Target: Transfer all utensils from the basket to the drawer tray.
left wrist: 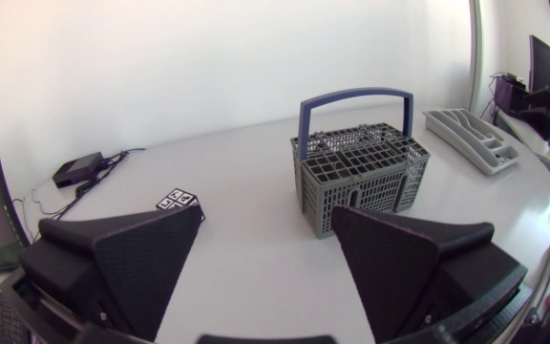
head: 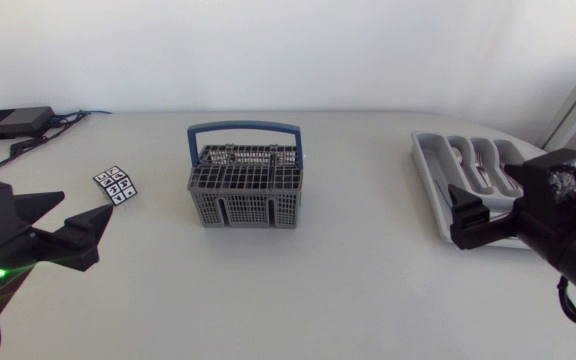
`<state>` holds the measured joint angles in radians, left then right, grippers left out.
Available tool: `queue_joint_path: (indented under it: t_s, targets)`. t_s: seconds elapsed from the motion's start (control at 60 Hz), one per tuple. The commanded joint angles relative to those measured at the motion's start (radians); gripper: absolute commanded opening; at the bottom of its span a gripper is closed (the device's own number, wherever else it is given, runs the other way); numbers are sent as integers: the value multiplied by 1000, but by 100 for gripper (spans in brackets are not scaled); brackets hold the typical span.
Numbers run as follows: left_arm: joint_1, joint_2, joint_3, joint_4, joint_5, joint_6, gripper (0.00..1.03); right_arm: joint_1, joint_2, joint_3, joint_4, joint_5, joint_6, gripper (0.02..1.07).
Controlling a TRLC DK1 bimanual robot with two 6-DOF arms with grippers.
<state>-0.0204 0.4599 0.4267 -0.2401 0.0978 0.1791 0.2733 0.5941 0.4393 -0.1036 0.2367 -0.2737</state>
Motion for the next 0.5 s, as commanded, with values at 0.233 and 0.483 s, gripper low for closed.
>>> queue_joint_path:
  t_s: [0.233, 0.483]
  targets:
    - [13, -177, -174, 94, -39, -80, 94, -62, -202, -160, 50, -29, 32, 102]
    - [16, -311, -293, 163, -67, -127, 94, -134, -336, -256, 69, -100, 115, 102]
